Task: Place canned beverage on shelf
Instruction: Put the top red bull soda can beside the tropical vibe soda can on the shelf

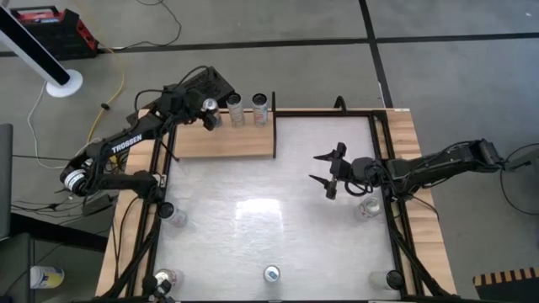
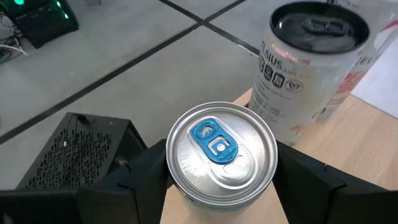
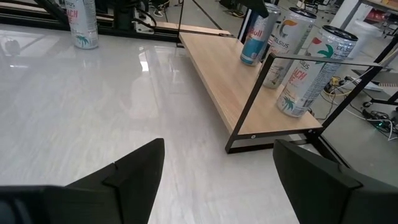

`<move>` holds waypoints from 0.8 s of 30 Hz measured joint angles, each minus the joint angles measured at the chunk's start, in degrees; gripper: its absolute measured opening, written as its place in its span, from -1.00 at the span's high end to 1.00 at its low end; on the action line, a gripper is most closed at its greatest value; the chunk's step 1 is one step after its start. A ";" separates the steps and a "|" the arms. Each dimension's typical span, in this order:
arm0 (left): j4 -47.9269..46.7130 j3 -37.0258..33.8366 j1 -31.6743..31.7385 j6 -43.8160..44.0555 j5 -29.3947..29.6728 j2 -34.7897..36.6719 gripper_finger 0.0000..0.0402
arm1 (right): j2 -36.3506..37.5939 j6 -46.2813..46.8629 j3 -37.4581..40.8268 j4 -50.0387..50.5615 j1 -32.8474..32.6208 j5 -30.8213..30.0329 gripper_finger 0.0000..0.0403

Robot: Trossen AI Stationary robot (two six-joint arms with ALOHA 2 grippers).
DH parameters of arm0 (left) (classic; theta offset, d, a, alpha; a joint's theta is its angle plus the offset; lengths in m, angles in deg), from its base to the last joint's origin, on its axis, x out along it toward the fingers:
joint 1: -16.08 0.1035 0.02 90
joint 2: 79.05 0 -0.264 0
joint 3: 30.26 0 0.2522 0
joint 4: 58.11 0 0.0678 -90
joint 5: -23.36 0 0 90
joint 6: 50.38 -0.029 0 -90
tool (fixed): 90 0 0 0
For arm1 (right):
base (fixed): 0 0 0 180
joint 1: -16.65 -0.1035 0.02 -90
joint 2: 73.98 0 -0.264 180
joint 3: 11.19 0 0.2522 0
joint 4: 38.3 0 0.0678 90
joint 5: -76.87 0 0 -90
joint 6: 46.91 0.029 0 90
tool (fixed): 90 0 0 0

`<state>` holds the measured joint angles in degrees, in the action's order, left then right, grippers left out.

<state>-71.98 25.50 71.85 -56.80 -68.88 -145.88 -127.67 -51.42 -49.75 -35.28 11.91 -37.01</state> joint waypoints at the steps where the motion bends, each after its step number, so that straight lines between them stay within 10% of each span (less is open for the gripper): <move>1: 0.17 0.03 0.00 0.00 0.00 0.00 -0.14 | 0.00 0.00 0.00 0.00 0.00 0.00 -0.62; 24: 1.05 0.75 -0.02 -1.20 -0.02 -3.06 -0.14 | 0.02 -0.20 0.00 0.03 0.00 0.00 -0.62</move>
<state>-70.94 26.25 71.83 -58.00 -68.90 -148.94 -127.65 -51.62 -49.75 -35.26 11.91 -37.01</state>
